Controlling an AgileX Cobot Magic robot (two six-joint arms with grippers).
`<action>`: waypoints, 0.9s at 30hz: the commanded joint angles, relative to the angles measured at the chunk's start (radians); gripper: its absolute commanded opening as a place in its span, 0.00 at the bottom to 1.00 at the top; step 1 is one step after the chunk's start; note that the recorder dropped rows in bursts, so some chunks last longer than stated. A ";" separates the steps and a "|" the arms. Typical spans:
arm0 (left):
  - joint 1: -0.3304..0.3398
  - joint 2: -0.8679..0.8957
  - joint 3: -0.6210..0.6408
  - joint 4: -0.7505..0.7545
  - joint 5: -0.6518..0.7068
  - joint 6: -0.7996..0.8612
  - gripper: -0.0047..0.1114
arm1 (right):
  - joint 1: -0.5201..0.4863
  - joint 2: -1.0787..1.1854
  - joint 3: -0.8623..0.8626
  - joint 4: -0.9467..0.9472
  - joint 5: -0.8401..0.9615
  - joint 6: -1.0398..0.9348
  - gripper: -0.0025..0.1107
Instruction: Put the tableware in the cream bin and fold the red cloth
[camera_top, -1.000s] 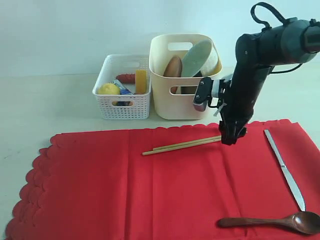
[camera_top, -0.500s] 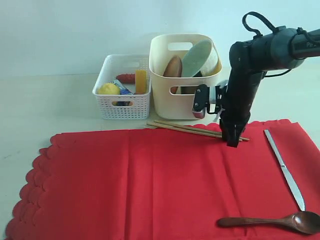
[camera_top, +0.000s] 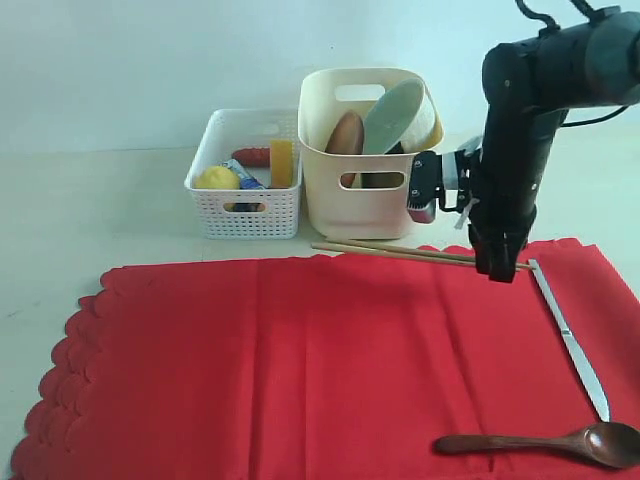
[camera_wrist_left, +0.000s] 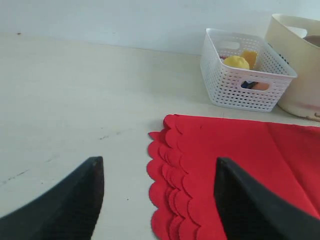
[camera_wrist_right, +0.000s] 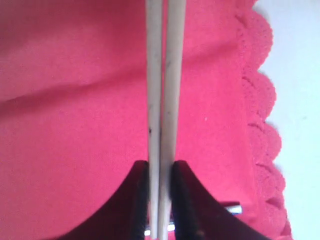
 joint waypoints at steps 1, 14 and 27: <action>0.003 -0.005 0.002 -0.007 -0.006 -0.006 0.57 | -0.003 -0.116 0.083 -0.005 0.004 0.033 0.02; 0.003 -0.005 0.002 -0.007 -0.006 -0.006 0.57 | -0.003 -0.517 0.263 0.231 -0.152 0.147 0.02; 0.003 -0.005 0.002 -0.007 -0.006 -0.006 0.57 | -0.003 -0.556 0.263 0.827 -0.516 0.193 0.02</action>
